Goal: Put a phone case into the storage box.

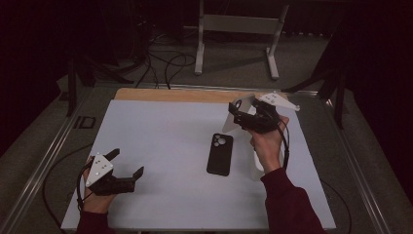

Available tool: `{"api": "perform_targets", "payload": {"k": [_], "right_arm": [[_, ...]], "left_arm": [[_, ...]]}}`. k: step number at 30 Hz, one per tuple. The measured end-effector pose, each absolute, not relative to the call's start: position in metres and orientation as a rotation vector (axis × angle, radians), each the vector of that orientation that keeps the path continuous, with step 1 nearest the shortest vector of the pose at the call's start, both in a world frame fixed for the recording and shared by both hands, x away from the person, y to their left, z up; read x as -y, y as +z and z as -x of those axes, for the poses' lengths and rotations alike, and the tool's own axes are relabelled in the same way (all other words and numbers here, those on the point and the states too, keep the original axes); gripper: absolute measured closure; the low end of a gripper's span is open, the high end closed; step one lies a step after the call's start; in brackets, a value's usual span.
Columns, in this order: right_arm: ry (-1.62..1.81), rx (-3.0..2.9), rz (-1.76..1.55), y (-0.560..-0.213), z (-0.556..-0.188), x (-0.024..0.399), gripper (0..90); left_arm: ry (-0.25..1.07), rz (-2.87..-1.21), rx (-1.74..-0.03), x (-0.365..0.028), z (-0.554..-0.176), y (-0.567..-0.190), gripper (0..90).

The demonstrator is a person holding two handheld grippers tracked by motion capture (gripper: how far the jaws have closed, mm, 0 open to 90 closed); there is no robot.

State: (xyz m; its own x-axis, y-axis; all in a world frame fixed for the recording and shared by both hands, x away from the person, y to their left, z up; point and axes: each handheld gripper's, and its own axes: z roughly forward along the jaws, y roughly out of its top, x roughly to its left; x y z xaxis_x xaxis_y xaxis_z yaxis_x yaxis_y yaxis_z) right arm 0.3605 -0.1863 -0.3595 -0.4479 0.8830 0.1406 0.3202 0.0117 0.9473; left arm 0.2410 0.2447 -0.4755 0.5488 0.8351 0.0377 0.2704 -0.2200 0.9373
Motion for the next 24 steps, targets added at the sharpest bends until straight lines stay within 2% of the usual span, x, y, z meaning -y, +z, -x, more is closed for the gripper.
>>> {"api": "perform_targets", "payload": {"k": [24], "right_arm": [[1.394,-1.72,-1.284,-0.356,-0.388,0.198,17.0]], "left_arm": [[0.689,-1.765,-0.92,-0.243,-0.241,-0.475,0.0]]}}
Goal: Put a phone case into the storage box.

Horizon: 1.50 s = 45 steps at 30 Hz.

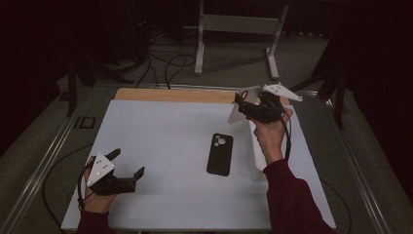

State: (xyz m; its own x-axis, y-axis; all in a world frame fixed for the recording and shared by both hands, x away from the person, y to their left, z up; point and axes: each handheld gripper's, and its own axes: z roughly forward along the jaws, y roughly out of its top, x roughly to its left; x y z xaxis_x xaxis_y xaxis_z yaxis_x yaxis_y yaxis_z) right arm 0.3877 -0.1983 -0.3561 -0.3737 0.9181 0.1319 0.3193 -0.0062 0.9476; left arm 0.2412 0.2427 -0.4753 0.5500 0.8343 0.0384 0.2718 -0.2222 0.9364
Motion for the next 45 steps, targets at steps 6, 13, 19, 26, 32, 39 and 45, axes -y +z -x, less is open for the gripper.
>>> {"api": "perform_targets", "payload": {"k": [6,13,19,26,32,39,45], "right_arm": [[1.366,-1.708,-1.298,-0.356,-0.397,0.204,17.0],[1.344,-1.688,-1.311,-0.354,-0.404,0.212,17.0],[1.299,-1.668,-1.333,-0.357,-0.412,0.215,17.0],[1.236,-1.642,-1.382,-0.364,-0.423,0.226,17.1],[1.193,-1.618,-1.4,-0.365,-0.429,0.232,17.0],[1.148,-1.593,-1.44,-0.37,-0.436,0.241,17.0],[1.114,-1.587,-1.463,-0.376,-0.442,0.245,17.0]], "left_arm": [[0.691,-1.762,-0.921,-0.243,-0.241,-0.475,0.0],[0.692,-1.771,-0.924,-0.242,-0.242,-0.476,0.0],[0.693,-1.767,-0.925,-0.242,-0.241,-0.475,0.0],[0.693,-1.768,-0.927,-0.243,-0.242,-0.476,0.0],[0.694,-1.764,-0.926,-0.243,-0.241,-0.475,0.0],[0.693,-1.763,-0.928,-0.243,-0.241,-0.475,0.0],[0.694,-1.76,-0.925,-0.243,-0.241,-0.475,0.0]]}}
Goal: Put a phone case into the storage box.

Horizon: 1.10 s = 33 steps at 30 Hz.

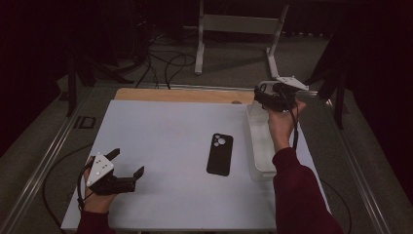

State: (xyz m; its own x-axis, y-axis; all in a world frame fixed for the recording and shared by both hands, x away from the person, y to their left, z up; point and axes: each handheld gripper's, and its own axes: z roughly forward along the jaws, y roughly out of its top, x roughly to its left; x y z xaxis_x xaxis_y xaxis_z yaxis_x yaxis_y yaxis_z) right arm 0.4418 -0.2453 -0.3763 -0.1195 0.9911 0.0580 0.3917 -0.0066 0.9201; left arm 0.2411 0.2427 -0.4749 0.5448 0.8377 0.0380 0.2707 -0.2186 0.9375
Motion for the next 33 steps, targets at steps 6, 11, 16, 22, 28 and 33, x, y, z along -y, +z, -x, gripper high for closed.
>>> {"api": "perform_targets", "payload": {"k": [6,11,16,22,28,33], "right_arm": [[1.096,-1.583,-1.494,-0.384,-0.447,0.247,17.0],[1.081,-1.582,-1.518,-0.391,-0.45,0.247,16.9],[1.065,-1.587,-1.533,-0.398,-0.451,0.249,16.9],[1.047,-1.608,-1.537,-0.405,-0.453,0.247,16.9],[1.028,-1.614,-1.556,-0.412,-0.455,0.246,16.9],[1.013,-1.626,-1.564,-0.418,-0.457,0.245,16.9]], "left_arm": [[0.692,-1.76,-0.925,-0.243,-0.241,-0.475,0.0],[0.694,-1.757,-0.925,-0.243,-0.241,-0.475,0.0],[0.694,-1.757,-0.926,-0.243,-0.241,-0.475,0.0],[0.693,-1.756,-0.926,-0.243,-0.241,-0.475,0.0],[0.692,-1.755,-0.925,-0.244,-0.241,-0.475,0.0],[0.69,-1.754,-0.925,-0.243,-0.241,-0.475,0.0]]}}
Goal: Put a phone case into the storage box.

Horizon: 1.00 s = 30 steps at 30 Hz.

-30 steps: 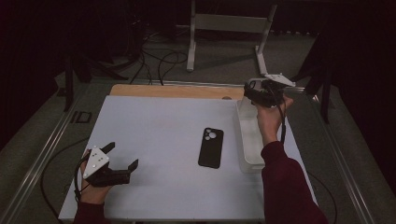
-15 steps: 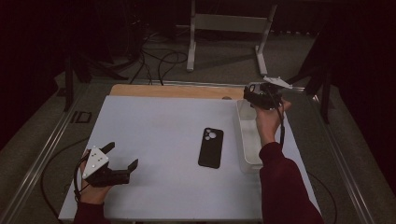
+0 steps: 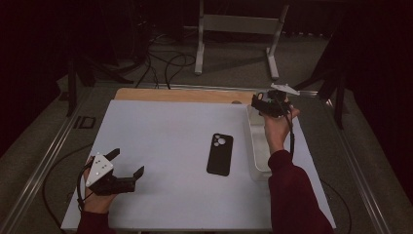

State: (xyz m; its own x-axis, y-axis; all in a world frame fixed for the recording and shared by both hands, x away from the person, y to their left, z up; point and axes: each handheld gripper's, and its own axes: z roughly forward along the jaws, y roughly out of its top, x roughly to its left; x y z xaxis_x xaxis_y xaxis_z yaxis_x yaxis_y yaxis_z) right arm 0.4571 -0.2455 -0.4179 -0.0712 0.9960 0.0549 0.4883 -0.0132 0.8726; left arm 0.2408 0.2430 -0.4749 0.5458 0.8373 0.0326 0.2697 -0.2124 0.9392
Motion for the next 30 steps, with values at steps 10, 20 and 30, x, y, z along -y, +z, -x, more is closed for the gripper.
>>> {"api": "perform_targets", "payload": {"k": [10,20,30], "right_arm": [[0.974,-1.642,-1.593,-0.428,-0.461,0.244,16.9],[0.946,-1.645,-1.628,-0.435,-0.46,0.247,16.9],[0.906,-1.686,-1.655,-0.445,-0.462,0.247,16.8]], "left_arm": [[0.688,-1.752,-0.921,-0.243,-0.241,-0.475,0.0],[0.69,-1.744,-0.919,-0.243,-0.24,-0.474,0.0],[0.69,-1.743,-0.919,-0.244,-0.24,-0.474,0.0]]}}
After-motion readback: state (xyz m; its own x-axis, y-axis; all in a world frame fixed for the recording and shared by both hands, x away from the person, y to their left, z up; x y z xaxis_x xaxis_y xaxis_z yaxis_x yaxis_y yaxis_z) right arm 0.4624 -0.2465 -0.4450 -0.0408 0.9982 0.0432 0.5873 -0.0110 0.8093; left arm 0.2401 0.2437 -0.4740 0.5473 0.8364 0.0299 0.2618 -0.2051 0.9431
